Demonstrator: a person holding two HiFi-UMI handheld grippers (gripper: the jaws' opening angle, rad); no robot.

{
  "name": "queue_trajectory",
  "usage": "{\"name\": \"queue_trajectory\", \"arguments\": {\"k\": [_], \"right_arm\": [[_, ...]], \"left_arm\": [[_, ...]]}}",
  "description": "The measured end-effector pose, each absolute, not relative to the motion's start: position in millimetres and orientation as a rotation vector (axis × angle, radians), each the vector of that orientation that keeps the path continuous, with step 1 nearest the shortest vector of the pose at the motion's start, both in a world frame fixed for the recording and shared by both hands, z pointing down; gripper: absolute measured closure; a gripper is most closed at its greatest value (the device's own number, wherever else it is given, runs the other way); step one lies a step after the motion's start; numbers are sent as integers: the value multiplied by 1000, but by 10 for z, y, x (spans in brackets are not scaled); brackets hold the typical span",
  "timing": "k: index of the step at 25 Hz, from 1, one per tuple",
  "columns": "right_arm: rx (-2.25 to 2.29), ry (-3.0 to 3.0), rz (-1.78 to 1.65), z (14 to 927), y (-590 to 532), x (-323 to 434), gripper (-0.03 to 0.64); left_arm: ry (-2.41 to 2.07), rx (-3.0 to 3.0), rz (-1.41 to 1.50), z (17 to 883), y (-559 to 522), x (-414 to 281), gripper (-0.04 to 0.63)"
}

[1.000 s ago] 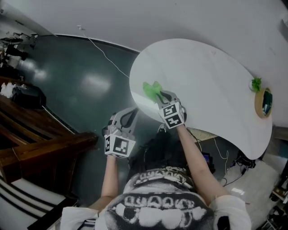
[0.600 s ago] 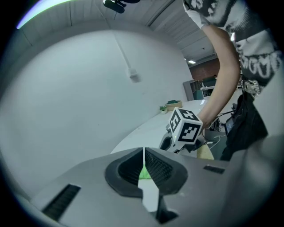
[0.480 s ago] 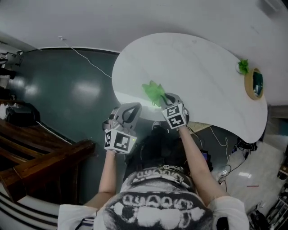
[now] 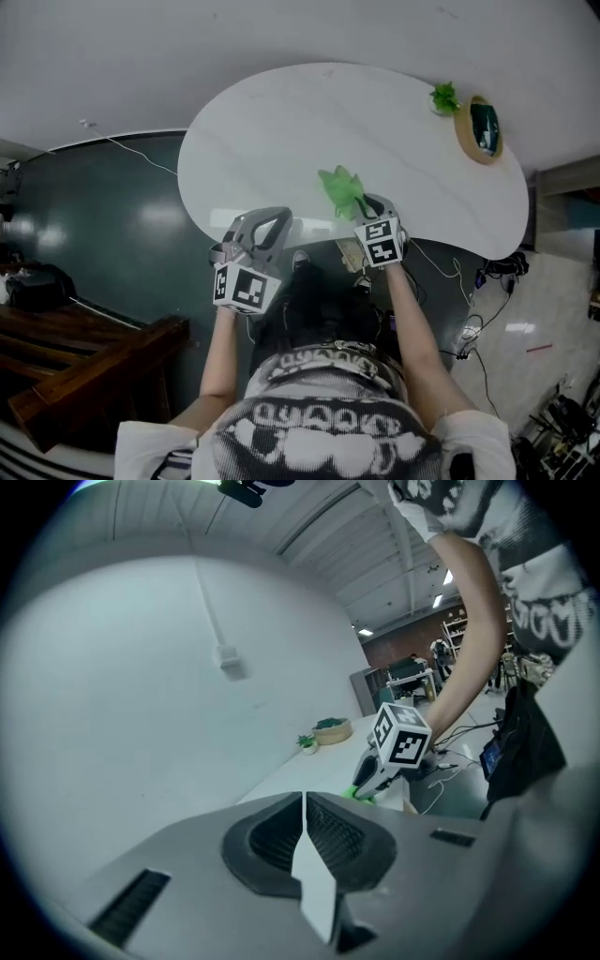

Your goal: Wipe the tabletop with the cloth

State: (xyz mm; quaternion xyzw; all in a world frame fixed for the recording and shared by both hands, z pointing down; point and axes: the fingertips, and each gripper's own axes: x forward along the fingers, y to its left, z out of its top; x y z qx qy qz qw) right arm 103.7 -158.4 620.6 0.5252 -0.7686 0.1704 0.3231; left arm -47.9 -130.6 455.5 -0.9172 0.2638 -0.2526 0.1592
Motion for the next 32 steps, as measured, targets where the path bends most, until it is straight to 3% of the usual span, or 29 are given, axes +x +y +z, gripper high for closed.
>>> {"name": "queue_trajectory", "arguments": {"k": [20, 32], "right_arm": [[1718, -1691, 520, 6260, -72, 4667, 563], [1856, -1529, 584, 6299, 733, 5943, 563]], "left_arm": [[511, -2673, -681, 4519, -149, 1921, 583], [349, -2648, -680, 4580, 336, 2750, 584]]}}
